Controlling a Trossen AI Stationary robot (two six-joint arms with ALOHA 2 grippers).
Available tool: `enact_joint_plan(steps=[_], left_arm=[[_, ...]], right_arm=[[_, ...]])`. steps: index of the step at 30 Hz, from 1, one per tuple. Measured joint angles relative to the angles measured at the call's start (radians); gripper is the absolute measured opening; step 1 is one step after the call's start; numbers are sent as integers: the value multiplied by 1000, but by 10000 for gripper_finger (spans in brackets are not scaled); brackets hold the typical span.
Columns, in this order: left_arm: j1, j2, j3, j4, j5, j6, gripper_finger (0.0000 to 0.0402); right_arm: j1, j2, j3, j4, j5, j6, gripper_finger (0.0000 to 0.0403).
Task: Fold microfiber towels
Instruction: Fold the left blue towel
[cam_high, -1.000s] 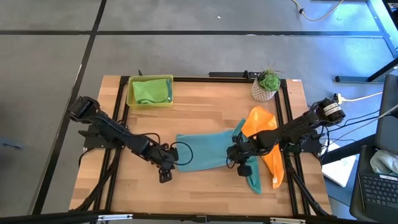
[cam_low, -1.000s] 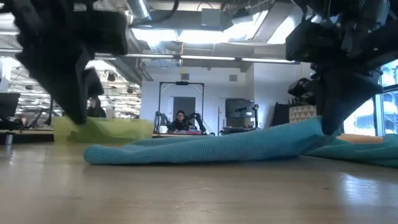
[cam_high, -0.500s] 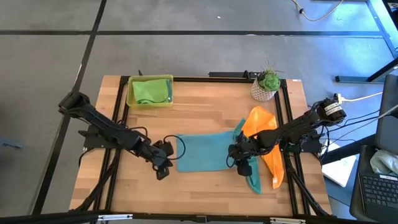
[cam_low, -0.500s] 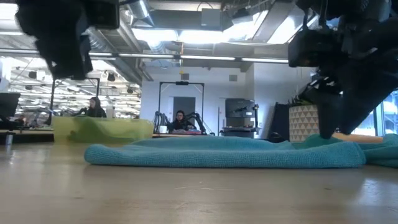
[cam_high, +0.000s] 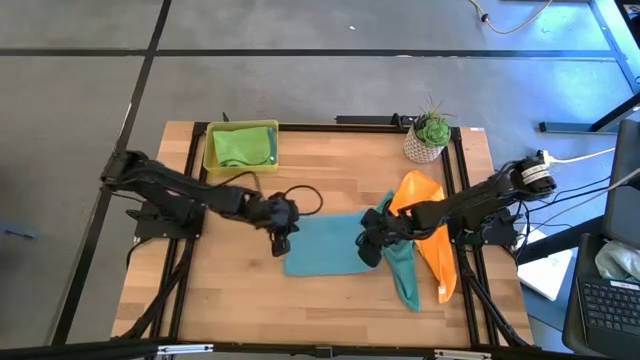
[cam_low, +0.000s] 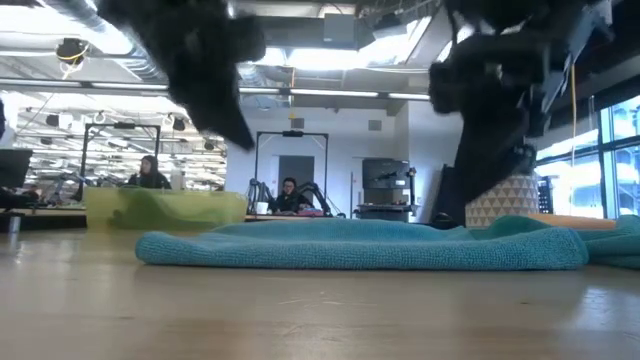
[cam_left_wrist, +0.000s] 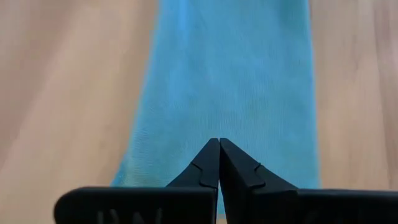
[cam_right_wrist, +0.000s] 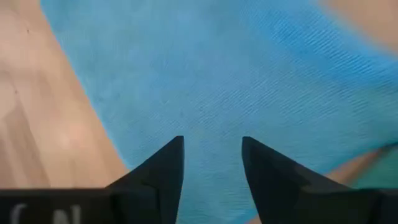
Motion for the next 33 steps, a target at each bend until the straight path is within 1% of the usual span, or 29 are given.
enact_joint_plan(steps=[3, 6, 9, 11, 14, 15, 19, 21, 24, 29, 33], left_arm=[[65, 66, 0, 7, 148, 100, 1], [101, 128, 0, 4, 238, 174, 1], [114, 181, 0, 6, 275, 208, 1], [115, 214, 0, 17, 289, 208, 1], [102, 256, 0, 22, 308, 195, 1], [96, 267, 0, 25, 323, 188, 0], [61, 285, -2, 28, 372, 134, 1], [40, 287, -3, 29, 376, 100, 1], [14, 281, -5, 21, 379, 31, 2], [-32, 282, -6, 19, 390, -149, 1], [-69, 282, -6, 19, 383, -291, 1]], right_arm=[[-37, 64, 7, -5, -73, 49, 143], [-69, 106, 21, -32, -76, 77, 123], [-103, 122, 40, -33, -55, 90, 107], [-132, 137, 56, -30, -36, 68, 100], [-179, 186, 87, -8, -38, 12, 95], [-195, 209, 97, -4, -56, -6, 94], [-249, 327, 170, 32, -177, -91, 93], [-266, 379, 215, 27, -210, -125, 93], [-287, 435, 288, 28, -204, -180, 93], [-342, 506, 424, 18, -122, -332, 93], [-388, 571, 514, 17, -140, -414, 93]])
